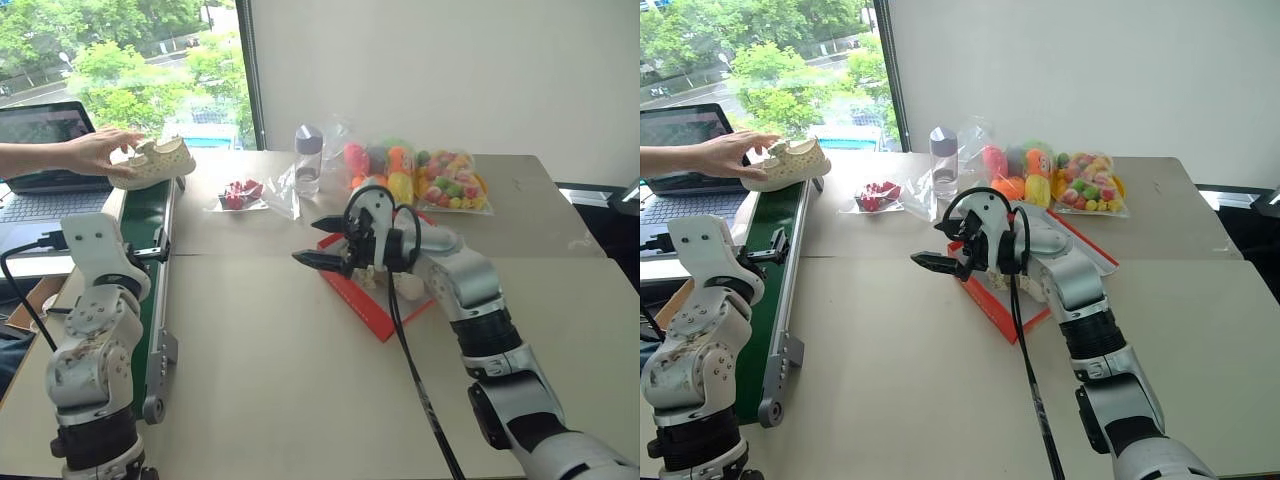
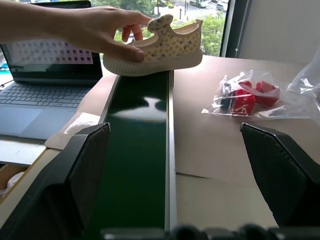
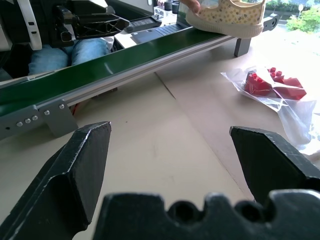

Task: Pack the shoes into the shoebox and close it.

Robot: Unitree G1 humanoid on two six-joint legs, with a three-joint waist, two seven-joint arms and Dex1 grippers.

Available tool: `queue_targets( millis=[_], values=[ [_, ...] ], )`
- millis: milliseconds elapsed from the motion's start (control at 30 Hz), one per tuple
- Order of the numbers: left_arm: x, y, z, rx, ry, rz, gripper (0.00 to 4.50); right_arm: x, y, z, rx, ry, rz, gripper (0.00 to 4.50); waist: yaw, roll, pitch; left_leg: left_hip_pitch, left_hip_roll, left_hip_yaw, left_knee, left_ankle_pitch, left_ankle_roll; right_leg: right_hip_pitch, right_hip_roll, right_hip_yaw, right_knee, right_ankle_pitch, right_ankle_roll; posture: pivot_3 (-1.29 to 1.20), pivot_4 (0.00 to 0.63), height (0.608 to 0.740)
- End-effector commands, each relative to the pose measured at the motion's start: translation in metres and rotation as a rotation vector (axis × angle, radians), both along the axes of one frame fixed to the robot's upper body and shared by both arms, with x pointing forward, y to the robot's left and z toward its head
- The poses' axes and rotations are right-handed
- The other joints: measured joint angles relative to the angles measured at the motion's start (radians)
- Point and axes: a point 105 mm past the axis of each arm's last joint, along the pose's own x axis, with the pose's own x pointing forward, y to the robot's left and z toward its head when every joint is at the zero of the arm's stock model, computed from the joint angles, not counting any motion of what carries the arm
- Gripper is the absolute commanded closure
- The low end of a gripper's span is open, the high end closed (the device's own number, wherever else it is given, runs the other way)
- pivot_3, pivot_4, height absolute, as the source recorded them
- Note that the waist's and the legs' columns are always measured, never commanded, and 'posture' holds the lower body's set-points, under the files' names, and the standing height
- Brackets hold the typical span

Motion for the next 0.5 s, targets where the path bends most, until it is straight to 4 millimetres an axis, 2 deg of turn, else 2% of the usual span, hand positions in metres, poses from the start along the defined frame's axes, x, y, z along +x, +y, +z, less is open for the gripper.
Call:
queue_targets(
  millis=[33, 500],
  values=[
    [-0.0005, -0.0008, 0.0137, 0.03, -0.055, 0.002, 0.02, -0.0034, 0.0009, 0.0128, 0.012, -0.066, 0.011, 0.0, 0.0, 0.0, 0.0, 0.0, 0.0, 0.0, 0.0, 0.0, 0.0, 0.0, 0.0, 0.0, 0.0, 0.0, 0.0, 0.0, 0.15, 0.74],
    [-0.0014, -0.0022, 0.0131, 0.033, -0.058, 0.007, 0.02, -0.0008, 0.0037, 0.0148, 0.013, -0.077, 0.006, 0.0, 0.0, 0.0, 0.0, 0.0, 0.0, 0.0, 0.0, 0.0, 0.0, 0.0, 0.0, 0.0, 0.0, 0.0, 0.0, 0.0, 0.15, 0.74]
  ],
)
